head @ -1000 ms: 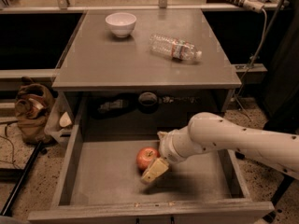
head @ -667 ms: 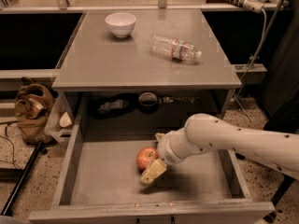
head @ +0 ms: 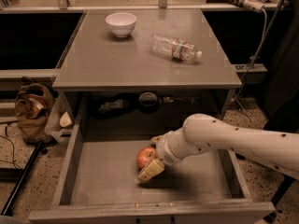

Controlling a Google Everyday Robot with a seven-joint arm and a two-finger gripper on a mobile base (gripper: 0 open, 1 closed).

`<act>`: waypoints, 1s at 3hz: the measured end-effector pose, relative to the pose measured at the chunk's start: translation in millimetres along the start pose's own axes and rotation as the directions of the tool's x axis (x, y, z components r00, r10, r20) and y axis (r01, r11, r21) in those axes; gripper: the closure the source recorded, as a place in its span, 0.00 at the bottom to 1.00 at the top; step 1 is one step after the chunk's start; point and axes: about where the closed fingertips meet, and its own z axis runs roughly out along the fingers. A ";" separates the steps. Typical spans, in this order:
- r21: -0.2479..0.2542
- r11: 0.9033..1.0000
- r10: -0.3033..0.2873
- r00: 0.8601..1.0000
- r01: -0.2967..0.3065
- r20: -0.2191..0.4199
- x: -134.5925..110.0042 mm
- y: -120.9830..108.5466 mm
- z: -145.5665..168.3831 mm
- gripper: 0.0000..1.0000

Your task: Pick apple from top drawer and place on counter

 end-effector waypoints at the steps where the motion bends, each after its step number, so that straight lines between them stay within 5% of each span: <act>1: 0.000 1.000 0.000 1.000 0.000 0.000 0.0 0.0 0.0 0.41; 2: 0.008 1.000 0.003 1.000 -0.003 0.005 -0.9 -0.2 -6.5 0.66; 3: 0.079 0.997 -0.002 1.000 0.000 0.014 -9.2 -0.2 -48.4 0.88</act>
Offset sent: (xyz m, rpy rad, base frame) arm -0.0004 -0.0093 0.0129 0.0082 -0.0147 -0.0213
